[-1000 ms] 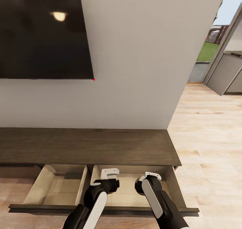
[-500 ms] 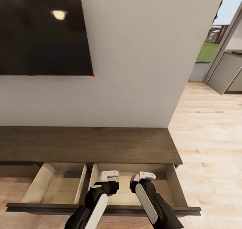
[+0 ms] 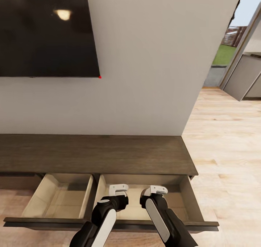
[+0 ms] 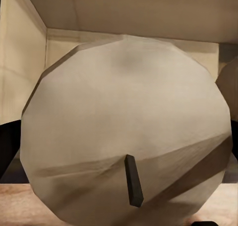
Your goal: Place each of the two pumpkins and all three candles from the living room inside a cabinet in the living room (use any cabinet), then make sure every cabinet is closed, and position the cauldron so it is next to a table in the living room.
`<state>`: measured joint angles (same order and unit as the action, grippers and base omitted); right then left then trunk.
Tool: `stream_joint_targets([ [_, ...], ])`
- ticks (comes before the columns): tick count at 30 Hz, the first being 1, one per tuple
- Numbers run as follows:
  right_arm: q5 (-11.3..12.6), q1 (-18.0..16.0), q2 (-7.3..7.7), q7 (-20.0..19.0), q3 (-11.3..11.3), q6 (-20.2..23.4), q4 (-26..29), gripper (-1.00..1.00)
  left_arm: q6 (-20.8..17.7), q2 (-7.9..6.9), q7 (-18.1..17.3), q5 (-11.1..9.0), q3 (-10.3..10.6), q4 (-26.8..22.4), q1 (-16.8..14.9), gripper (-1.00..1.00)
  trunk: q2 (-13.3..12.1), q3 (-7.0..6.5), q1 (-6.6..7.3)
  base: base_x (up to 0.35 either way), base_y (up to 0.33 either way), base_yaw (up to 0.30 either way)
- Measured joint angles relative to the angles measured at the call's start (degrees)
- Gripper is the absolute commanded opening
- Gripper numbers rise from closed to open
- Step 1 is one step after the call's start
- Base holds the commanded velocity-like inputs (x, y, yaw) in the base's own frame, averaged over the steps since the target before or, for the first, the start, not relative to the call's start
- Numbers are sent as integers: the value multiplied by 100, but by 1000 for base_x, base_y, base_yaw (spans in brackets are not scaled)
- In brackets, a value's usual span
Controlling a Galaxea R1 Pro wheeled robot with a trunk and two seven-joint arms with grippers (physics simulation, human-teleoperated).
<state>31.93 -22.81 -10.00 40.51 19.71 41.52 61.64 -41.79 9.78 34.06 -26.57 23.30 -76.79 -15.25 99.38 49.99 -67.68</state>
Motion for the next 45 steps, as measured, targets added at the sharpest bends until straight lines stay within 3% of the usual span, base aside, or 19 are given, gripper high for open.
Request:
stream_joint_targets([
  [7, 2, -2, 0, 0, 4, -1, -7, -100, 39, 3, 3, 18, 2, 3, 0, -100, 281, 126, -154, 0, 0, 0],
  [14, 4, -1, 0, 0, 4, -1, -9, -100, 643, 22, 25, 40, 57, 452, 0, -100, 562, 251, -308, 0, 0, 0],
  [22, 0, -1, 0, 0, 2, 1, -16, -100, 695, 22, 34, 51, 62, 495, 0, -100, 882, 395, -483, 0, 0, 0],
  [45, 2, -2, 0, 0, 6, -2, -17, -100, 698, 22, 25, 38, 78, 496, -1, -100, 884, 395, -483, 58, 0, 0],
])
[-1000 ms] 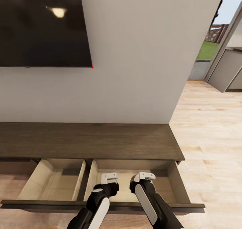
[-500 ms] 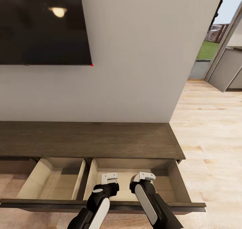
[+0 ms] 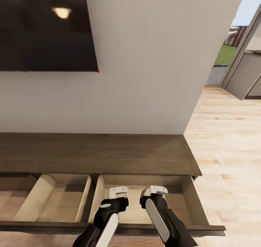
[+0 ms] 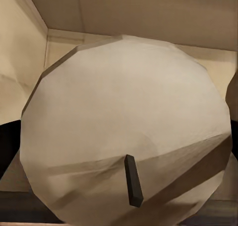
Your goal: Place each of the two pumpkins and all three candles from the living room inside a cabinet in the living room (use any cabinet), then make sure every cabinet is closed, and position the cauldron so it is next to a table in the living room.
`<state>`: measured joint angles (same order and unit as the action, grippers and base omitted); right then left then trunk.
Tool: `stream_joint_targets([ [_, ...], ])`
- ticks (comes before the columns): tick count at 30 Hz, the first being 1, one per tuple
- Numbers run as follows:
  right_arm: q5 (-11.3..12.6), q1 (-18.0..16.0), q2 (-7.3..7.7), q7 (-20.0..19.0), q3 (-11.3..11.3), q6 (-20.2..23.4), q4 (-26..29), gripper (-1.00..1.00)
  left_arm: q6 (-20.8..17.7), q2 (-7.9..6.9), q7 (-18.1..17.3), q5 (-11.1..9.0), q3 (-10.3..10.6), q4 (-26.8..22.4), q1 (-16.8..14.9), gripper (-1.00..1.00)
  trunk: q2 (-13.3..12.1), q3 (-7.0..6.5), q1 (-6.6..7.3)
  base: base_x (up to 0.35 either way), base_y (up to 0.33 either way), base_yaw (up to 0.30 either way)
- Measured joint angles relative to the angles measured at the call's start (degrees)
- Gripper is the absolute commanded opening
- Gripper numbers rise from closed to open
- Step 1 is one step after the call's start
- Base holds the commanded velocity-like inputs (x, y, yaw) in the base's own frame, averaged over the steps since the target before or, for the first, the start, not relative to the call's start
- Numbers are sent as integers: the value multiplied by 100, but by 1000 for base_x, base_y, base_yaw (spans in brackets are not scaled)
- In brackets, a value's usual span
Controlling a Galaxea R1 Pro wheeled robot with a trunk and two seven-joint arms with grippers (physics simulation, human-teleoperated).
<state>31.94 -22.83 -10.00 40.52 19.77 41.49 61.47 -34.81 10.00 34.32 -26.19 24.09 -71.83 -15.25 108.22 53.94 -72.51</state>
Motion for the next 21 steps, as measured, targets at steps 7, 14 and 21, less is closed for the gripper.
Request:
stream_joint_targets([
  [7, 3, -2, 0, 0, 1, 4, 0, -100, 6, 0, 2, 4, -1, -2, 0, -100, 0, 0, 0, 85, 0, 0],
  [14, 6, -6, 0, 0, 1, 12, -82, -100, -3, 0, 8, 12, -7, -6, 0, -100, 39, 18, -22, 3, 0, 0],
  [21, 8, -14, 0, 0, 1, 17, -88, -100, -2, 0, 11, 17, -8, 0, 0, -100, 319, 143, -176, 0, 0, 0],
])
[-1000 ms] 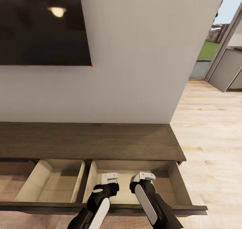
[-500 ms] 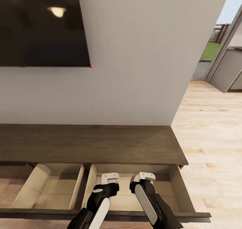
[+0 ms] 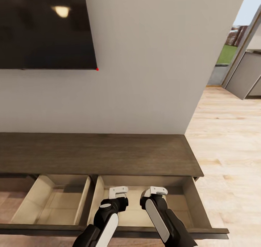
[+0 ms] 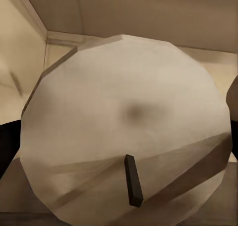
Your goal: Place each of the two pumpkins and all three candles from the living room inside a cabinet in the living room (use any cabinet), then make sure every cabinet is closed, and position the cauldron so it is next to a table in the living room.
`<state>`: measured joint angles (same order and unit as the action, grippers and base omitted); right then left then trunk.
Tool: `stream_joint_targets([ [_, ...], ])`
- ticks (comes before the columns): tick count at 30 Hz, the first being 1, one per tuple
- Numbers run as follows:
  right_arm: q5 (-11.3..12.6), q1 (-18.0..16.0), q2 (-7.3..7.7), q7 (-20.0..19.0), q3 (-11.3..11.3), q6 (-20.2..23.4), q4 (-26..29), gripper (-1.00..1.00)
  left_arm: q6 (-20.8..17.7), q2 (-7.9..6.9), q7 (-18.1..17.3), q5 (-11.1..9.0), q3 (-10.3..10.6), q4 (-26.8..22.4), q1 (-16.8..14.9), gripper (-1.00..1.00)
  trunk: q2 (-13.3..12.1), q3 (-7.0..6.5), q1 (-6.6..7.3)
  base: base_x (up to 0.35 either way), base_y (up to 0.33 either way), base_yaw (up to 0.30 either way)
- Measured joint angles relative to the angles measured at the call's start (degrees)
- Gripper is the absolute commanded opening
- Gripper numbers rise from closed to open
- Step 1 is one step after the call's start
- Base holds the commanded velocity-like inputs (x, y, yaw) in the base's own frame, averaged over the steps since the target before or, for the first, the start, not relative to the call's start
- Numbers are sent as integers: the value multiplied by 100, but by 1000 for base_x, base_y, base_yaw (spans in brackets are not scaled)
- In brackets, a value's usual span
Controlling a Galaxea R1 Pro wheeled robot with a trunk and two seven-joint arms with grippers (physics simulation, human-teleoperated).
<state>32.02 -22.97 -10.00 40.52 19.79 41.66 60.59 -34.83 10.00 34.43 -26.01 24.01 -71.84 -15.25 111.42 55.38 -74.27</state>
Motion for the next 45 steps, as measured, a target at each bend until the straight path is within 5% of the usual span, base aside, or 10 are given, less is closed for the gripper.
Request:
stream_joint_targets([
  [4, 0, -1, 0, 0, 0, 2, 0, -100, -7, 0, 15, 5, 0, 1, 0, -100, 160, 72, -88, 0, 0, 0],
  [11, 2, -7, 0, 0, -9, -2, -103, -100, -1, 0, 677, -26, -1, 0, 0, -100, 441, 198, -242, 0, 0, 0],
  [21, -1, -11, 0, 0, -8, -9, -149, -100, 17, 0, 704, -36, 44, -29, 0, -100, 443, 198, -242, 0, 0, 0],
  [45, -6, -10, 0, -7, 6, -25, -141, -100, 271, 0, 646, -55, 177, -17, 0, -100, 1404, 628, -769, 0, 0, 0],
])
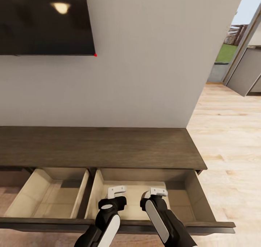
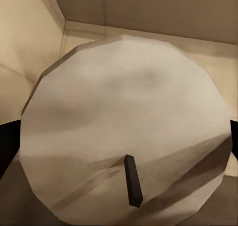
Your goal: Place each of the two pumpkins and all three candles from the living room inside a cabinet in the living room (use any cabinet), then make sure every cabinet is closed, and position the cauldron so it is next to a table in the living room.
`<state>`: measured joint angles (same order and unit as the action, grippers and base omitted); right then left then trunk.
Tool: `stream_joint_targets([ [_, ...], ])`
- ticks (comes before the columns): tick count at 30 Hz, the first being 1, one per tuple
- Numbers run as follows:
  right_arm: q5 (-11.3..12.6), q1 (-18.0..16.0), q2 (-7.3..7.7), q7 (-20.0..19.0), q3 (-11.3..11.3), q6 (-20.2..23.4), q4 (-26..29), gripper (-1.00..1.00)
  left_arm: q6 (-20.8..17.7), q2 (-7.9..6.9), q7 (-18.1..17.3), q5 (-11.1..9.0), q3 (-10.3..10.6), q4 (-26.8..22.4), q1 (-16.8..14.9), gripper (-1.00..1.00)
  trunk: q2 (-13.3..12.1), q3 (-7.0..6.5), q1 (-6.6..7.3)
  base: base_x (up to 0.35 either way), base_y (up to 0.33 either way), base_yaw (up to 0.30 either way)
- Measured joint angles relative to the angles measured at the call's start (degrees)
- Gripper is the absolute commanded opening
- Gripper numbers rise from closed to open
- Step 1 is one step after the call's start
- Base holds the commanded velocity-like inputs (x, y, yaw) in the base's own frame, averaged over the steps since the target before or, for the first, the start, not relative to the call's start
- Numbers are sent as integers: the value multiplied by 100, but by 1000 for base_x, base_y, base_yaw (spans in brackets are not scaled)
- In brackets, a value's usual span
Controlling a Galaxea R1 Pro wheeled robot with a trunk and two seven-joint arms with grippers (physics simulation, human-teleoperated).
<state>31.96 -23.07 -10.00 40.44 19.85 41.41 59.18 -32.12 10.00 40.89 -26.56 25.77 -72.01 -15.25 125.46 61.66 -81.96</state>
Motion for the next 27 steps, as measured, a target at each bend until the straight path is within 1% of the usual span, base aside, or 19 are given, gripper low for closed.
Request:
stream_joint_targets([
  [1, -1, 0, 0, 0, 1, 1, 0, -100, 7, 0, 0, -1, 3, 0, 0, -100, 40, 18, -22, 0, 0, 0],
  [14, -4, 0, 0, -1, 3, -1, 1, -100, 23, 0, -6, 9, 26, -9, 0, -100, 42, 18, -22, 21, 0, 0],
  [16, 1, 0, 0, -15, 13, -4, 1, -100, 24, 0, -7, -4, 63, -4, 0, -100, 42, 18, -22, 48, 0, 0],
  [18, 29, 0, 0, -104, 70, -23, 0, -100, 22, 0, -9, -7, 98, 5, 0, -100, 42, 18, -21, 187, 0, 0],
  [20, 8, -1, 0, -190, 126, -15, 0, -100, 19, 0, -9, 4, 113, 8, 0, -100, 42, 18, -21, 112, 0, 0],
  [27, -5, -1, 0, -237, 159, -9, 1, -100, 33, 0, 7, 10, 131, -6, 0, -100, 42, 18, -22, 16, 0, 0],
])
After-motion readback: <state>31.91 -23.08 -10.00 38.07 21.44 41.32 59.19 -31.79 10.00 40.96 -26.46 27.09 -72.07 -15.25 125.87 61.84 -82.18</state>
